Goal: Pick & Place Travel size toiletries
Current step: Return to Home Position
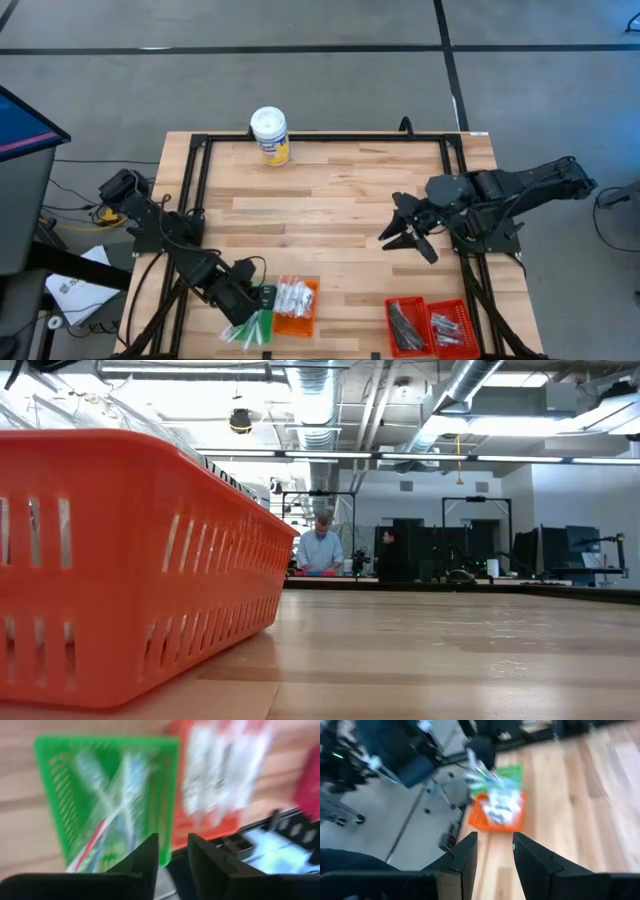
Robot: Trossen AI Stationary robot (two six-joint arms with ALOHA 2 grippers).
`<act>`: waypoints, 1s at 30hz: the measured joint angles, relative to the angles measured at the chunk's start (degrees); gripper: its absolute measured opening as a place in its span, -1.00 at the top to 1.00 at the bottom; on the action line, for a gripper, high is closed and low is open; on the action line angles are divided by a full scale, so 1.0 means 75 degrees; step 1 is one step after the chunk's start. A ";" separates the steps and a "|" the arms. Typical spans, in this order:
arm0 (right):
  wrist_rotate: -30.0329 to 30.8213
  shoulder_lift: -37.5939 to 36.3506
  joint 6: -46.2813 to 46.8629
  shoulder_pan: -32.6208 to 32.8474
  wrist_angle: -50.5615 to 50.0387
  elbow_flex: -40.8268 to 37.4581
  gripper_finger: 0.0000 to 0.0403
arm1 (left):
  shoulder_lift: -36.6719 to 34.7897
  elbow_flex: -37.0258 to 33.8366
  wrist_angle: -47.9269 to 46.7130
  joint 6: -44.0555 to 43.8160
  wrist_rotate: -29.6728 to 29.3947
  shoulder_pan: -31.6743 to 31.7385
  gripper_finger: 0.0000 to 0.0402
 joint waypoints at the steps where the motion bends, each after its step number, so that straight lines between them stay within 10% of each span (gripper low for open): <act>1: 0.0049 -0.0073 -0.0012 -0.0081 -0.0252 -0.0011 0.41 | -0.0052 0.0000 -0.0002 0.0004 -0.0250 0.0016 0.54; 17: 0.3095 -0.3589 -0.1182 -0.0662 -0.0611 -0.1257 0.41 | -0.0527 0.0003 -0.0045 0.1334 -0.3748 0.0500 1.00; 23: 0.4905 -0.5579 -0.0449 -0.0660 -0.0972 -0.2977 0.41 | -0.0527 0.0003 0.0109 0.2239 -0.3976 0.1188 1.00; 30: 0.4638 -0.7220 -0.0078 -0.0561 -0.0903 -0.3965 0.41 | -0.0527 0.0003 0.0793 0.3614 -0.3910 0.1835 1.00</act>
